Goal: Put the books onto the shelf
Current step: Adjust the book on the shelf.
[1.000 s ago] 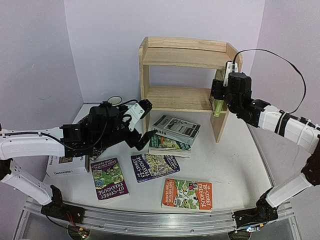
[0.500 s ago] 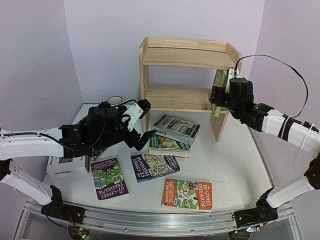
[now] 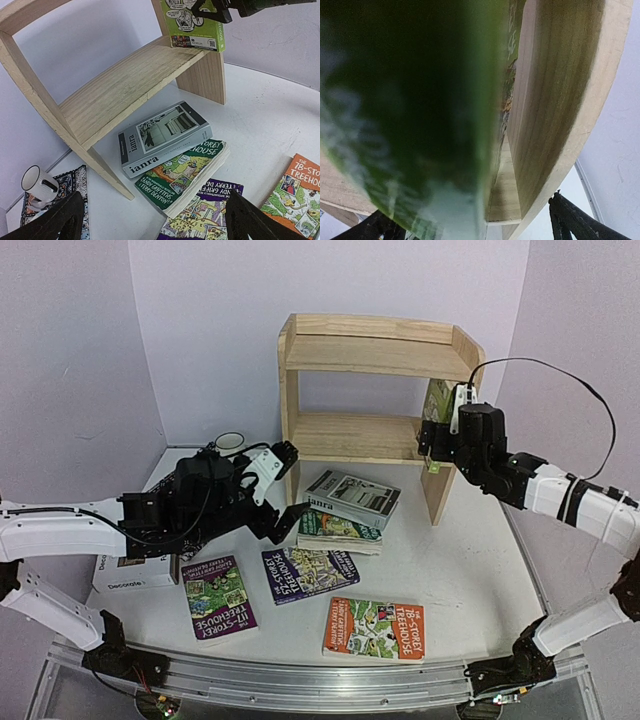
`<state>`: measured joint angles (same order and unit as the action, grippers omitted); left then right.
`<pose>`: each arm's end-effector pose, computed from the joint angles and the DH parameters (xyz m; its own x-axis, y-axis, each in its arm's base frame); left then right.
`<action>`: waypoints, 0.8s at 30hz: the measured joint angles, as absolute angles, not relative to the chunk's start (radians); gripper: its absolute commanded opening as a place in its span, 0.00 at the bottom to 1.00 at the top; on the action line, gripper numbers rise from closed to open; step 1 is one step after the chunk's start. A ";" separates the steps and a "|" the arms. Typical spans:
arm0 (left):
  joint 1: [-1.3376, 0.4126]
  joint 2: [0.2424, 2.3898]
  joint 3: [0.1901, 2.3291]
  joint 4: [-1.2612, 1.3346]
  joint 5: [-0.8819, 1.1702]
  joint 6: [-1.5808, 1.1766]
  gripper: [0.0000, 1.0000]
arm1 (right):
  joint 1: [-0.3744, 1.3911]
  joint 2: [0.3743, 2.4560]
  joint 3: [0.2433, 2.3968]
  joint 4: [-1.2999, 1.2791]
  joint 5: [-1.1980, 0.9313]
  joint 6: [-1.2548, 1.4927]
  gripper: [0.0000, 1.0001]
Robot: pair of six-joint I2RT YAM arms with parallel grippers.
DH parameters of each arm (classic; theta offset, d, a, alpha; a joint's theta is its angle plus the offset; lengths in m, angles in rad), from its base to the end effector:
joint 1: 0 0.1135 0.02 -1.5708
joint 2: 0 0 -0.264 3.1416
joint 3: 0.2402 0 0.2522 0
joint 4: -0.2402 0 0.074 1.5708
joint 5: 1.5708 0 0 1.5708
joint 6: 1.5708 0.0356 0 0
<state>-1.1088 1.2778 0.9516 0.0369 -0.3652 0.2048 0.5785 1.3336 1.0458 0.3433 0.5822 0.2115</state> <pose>0.1441 -0.2609 0.3140 0.0145 0.3970 -0.9177 0.6951 0.6557 0.2947 0.2732 0.1550 0.3639 0.0460 0.2395 -0.9698 -0.0068 0.9709 0.2394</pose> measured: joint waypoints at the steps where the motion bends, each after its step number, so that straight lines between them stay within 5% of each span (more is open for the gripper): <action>1: -1.109 1.279 0.952 0.037 -0.367 0.203 1.00 | 0.579 1.333 1.046 0.340 0.582 0.212 0.98; 6: -1.109 1.294 0.951 0.038 -0.368 0.189 0.99 | 0.579 1.321 1.035 0.328 0.565 0.221 0.97; 12: -1.109 1.299 0.947 0.045 -0.368 0.180 1.00 | 0.579 1.305 1.020 0.313 0.559 0.234 0.77; 24: -1.109 1.296 0.932 0.050 -0.368 0.173 1.00 | 0.579 1.315 1.032 0.303 0.579 0.238 0.58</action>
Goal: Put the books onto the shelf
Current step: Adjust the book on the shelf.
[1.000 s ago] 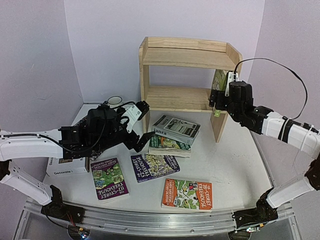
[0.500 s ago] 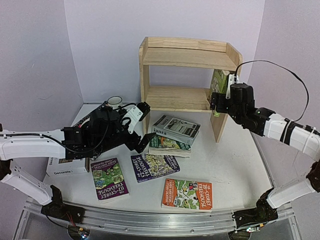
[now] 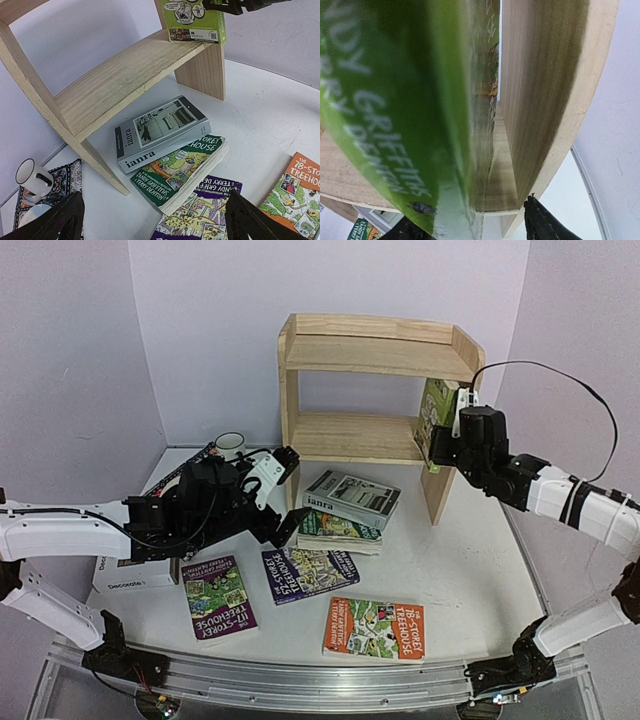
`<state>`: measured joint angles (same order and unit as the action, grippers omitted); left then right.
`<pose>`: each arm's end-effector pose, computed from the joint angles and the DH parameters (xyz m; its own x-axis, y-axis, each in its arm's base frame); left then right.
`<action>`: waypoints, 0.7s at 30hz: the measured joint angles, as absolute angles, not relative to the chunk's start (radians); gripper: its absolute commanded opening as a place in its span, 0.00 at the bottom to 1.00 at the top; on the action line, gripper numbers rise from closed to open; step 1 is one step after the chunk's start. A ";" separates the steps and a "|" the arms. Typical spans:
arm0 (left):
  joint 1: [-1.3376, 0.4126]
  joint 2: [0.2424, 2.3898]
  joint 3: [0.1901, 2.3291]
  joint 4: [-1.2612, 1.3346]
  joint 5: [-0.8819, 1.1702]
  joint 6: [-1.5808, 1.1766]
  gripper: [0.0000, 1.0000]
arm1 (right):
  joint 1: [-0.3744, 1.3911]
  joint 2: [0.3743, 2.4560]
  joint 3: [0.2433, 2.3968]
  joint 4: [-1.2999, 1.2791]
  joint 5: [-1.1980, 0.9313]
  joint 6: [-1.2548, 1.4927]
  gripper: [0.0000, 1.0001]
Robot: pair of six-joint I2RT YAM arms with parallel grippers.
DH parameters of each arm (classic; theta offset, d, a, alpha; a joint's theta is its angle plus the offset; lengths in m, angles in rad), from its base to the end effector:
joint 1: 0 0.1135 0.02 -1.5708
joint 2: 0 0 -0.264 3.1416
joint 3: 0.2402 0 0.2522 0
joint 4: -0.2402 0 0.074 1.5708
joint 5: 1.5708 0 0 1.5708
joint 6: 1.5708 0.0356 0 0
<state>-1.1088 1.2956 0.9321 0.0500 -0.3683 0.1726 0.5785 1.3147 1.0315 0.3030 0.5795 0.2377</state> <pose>0.1454 -0.2633 0.3035 -0.0182 0.3960 -0.9181 0.6960 0.6643 0.2728 0.2693 0.1526 0.3601 0.0163 0.2460 -0.9691 -0.0030 0.9693 0.2460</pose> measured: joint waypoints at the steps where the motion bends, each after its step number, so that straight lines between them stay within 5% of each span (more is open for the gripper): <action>1: -1.109 1.295 0.932 0.052 -0.368 0.172 0.99 | 0.579 1.320 1.037 0.302 0.583 0.238 0.55; 13: -1.109 1.290 0.920 0.054 -0.374 0.164 0.99 | 0.579 1.365 1.084 0.289 0.616 0.216 0.12; 21: -1.109 1.290 0.920 0.054 -0.389 0.166 0.99 | 0.575 1.375 1.098 0.275 0.621 0.203 0.00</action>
<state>-1.1088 1.2905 0.9203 0.0537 -0.3891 0.1658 0.5748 1.3749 1.0984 0.2752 0.6211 0.2028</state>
